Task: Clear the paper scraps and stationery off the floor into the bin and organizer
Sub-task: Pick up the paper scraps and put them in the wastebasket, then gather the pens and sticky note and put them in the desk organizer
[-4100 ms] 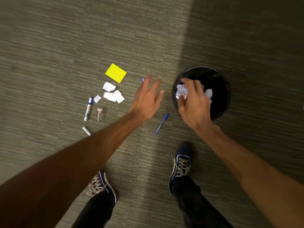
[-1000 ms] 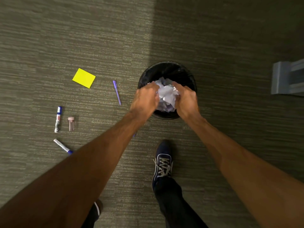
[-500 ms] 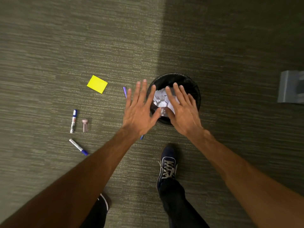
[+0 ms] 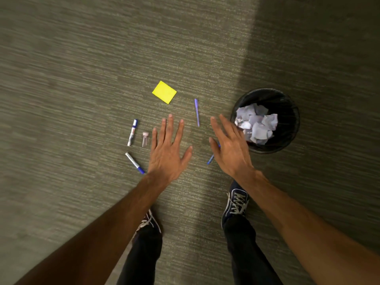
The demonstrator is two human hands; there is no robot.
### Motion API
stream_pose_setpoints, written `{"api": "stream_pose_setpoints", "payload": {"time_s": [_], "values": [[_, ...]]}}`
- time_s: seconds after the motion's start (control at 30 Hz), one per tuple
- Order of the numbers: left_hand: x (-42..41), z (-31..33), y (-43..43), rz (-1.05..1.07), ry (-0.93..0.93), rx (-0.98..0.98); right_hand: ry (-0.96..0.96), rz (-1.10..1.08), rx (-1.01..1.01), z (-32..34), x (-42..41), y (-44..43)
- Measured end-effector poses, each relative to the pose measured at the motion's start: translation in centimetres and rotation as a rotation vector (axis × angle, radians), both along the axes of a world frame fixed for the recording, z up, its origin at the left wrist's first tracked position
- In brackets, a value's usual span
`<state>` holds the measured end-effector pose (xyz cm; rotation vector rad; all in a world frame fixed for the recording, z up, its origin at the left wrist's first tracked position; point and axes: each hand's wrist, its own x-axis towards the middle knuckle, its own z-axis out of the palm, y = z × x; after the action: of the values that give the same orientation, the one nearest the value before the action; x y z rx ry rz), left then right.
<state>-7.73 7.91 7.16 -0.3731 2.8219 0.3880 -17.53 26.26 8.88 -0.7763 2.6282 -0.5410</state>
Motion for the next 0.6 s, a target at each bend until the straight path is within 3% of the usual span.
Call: {"api": "stream_pose_setpoints", "payload": {"time_s": [0.23,0.47,0.6], "values": [[2.4,-6.7,-2.1,-0.055,-0.039,0.024,-0.152,-0.096,0.144,-7.9,3.1,-1.7],[-0.9,-16.6,-0.5,-0.105,-0.096,0.178,-0.389,-0.491,0.135,-18.2,4.1,-0.4],[-4.2,-21.9,0.6,0.031,-0.125,0.284,-0.428,-0.634,0.173,-23.5,3.9,-0.3]]}}
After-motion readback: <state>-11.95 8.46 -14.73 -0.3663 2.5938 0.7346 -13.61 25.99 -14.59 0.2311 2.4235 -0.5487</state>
